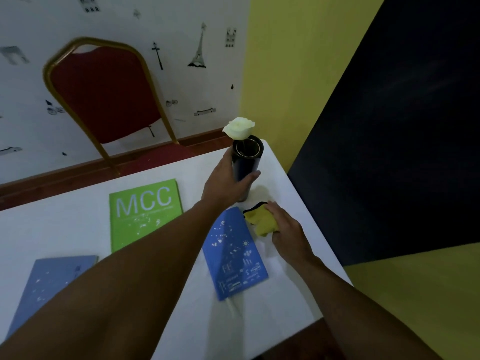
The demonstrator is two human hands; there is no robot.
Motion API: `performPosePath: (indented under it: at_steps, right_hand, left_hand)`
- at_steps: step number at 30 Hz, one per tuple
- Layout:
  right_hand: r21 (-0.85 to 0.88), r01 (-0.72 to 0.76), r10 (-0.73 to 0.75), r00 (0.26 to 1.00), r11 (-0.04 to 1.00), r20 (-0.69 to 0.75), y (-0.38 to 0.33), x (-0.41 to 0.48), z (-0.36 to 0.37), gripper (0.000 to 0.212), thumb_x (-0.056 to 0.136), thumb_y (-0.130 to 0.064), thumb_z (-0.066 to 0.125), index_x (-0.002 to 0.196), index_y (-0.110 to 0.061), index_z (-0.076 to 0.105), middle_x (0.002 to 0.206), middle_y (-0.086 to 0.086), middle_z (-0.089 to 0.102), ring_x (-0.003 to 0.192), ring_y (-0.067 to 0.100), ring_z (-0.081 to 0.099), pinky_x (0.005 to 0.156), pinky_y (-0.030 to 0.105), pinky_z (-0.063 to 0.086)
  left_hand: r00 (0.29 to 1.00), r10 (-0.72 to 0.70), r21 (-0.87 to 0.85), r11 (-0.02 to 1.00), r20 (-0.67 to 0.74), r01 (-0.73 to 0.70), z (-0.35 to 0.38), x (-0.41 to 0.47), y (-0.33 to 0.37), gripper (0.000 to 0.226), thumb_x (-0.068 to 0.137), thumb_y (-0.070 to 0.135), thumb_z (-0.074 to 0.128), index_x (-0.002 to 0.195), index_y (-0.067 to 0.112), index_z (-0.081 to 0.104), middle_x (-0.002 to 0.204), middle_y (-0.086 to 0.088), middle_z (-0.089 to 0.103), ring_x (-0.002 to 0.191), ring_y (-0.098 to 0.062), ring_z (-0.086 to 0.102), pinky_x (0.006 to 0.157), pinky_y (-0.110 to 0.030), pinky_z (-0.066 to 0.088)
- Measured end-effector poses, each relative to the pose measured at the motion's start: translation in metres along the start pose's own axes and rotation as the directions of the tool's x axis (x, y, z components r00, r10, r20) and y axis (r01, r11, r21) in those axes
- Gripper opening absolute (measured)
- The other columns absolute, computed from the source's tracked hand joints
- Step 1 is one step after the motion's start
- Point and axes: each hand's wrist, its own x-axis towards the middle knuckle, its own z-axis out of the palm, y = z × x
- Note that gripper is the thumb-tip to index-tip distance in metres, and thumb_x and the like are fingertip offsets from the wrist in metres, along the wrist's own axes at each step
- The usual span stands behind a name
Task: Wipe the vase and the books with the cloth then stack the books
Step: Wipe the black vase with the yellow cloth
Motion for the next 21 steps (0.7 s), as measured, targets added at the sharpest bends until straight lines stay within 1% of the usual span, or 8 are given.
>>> performPosePath:
  at_steps: [3, 7, 9, 13, 16, 18, 19, 21]
  right_hand:
    - [0.017, -0.022, 0.022, 1.0, 1.0, -0.022, -0.001, 0.003, 0.001, 0.061, 0.095, 0.008, 0.061, 0.151, -0.011, 0.047, 0.151, 0.013, 0.054, 0.137, 0.03, 0.055, 0.111, 0.026, 0.04]
    - [0.125, -0.119, 0.131, 0.988, 0.985, -0.086, -0.008, 0.008, -0.005, 0.068, 0.088, 0.02, 0.052, 0.148, -0.012, 0.051, 0.147, 0.013, 0.057, 0.136, 0.027, 0.055, 0.11, 0.023, 0.04]
    - [0.198, -0.14, 0.17, 0.975, 0.97, -0.144, -0.018, 0.013, -0.011, 0.071, 0.085, 0.024, 0.049, 0.146, -0.011, 0.053, 0.144, 0.013, 0.059, 0.135, 0.027, 0.056, 0.109, 0.021, 0.042]
    - [0.327, -0.083, 0.196, 0.923, 0.941, -0.332, -0.058, 0.039, -0.025, 0.077, 0.078, 0.024, 0.042, 0.144, -0.013, 0.055, 0.143, 0.01, 0.06, 0.134, 0.023, 0.055, 0.109, 0.026, 0.045]
    - [0.39, 0.032, 0.152, 0.888, 0.92, -0.433, -0.097, 0.059, -0.03, 0.083, 0.075, 0.026, 0.038, 0.146, -0.014, 0.054, 0.146, 0.01, 0.057, 0.137, 0.022, 0.051, 0.106, 0.012, 0.043]
    - [0.426, 0.099, 0.112, 0.89, 0.899, -0.443, -0.123, 0.063, -0.027, 0.087, 0.073, 0.026, 0.037, 0.148, -0.015, 0.051, 0.151, 0.008, 0.053, 0.141, 0.018, 0.047, 0.107, 0.007, 0.039]
    - [0.442, 0.134, 0.083, 0.896, 0.887, -0.437, -0.134, 0.061, -0.023, 0.089, 0.072, 0.025, 0.037, 0.15, -0.016, 0.049, 0.154, 0.006, 0.051, 0.144, 0.016, 0.045, 0.112, 0.012, 0.038]
    - [0.468, 0.19, 0.026, 0.909, 0.863, -0.417, -0.15, 0.055, -0.009, 0.091, 0.071, 0.024, 0.038, 0.152, -0.016, 0.046, 0.157, 0.004, 0.048, 0.148, 0.017, 0.042, 0.119, 0.03, 0.039]
  left_hand:
    - [0.998, -0.019, -0.141, 0.99, -0.057, 0.011, 0.005, 0.008, 0.009, 0.078, 0.087, 0.039, 0.08, 0.149, 0.017, 0.039, 0.147, 0.0, 0.056, 0.133, -0.018, 0.052, 0.102, -0.03, 0.043]
    - [0.997, -0.005, -0.149, 0.989, -0.073, -0.006, 0.003, 0.01, 0.008, 0.079, 0.086, 0.034, 0.081, 0.149, 0.015, 0.038, 0.144, -0.002, 0.058, 0.131, -0.018, 0.054, 0.101, -0.026, 0.043]
    - [0.998, -0.012, -0.181, 0.983, -0.061, 0.001, -0.004, 0.008, 0.002, 0.08, 0.086, 0.035, 0.081, 0.15, 0.016, 0.038, 0.144, -0.001, 0.058, 0.132, -0.017, 0.054, 0.106, -0.031, 0.045]
    - [0.998, -0.059, -0.268, 0.962, -0.038, 0.047, -0.021, 0.001, -0.007, 0.077, 0.085, 0.037, 0.081, 0.147, 0.019, 0.04, 0.142, 0.002, 0.059, 0.131, -0.015, 0.055, 0.109, -0.041, 0.048]
    - [0.992, -0.062, -0.311, 0.95, -0.11, 0.024, -0.038, -0.005, -0.004, 0.069, 0.088, 0.036, 0.079, 0.145, 0.016, 0.046, 0.137, 0.001, 0.062, 0.125, -0.014, 0.059, 0.103, -0.03, 0.05]
    - [0.99, -0.061, -0.341, 0.94, -0.124, 0.015, -0.053, -0.009, 0.0, 0.06, 0.09, 0.038, 0.076, 0.141, 0.017, 0.05, 0.131, 0.004, 0.064, 0.121, -0.009, 0.062, 0.102, -0.03, 0.05]
    - [0.992, -0.065, -0.352, 0.936, -0.111, 0.022, -0.061, -0.01, 0.001, 0.055, 0.091, 0.039, 0.075, 0.137, 0.02, 0.052, 0.127, 0.007, 0.065, 0.119, -0.006, 0.062, 0.102, -0.032, 0.052]
    - [0.995, -0.08, -0.37, 0.928, -0.067, 0.049, -0.076, -0.013, 0.001, 0.047, 0.091, 0.042, 0.074, 0.132, 0.028, 0.054, 0.123, 0.011, 0.066, 0.116, -0.004, 0.063, 0.102, -0.04, 0.055]
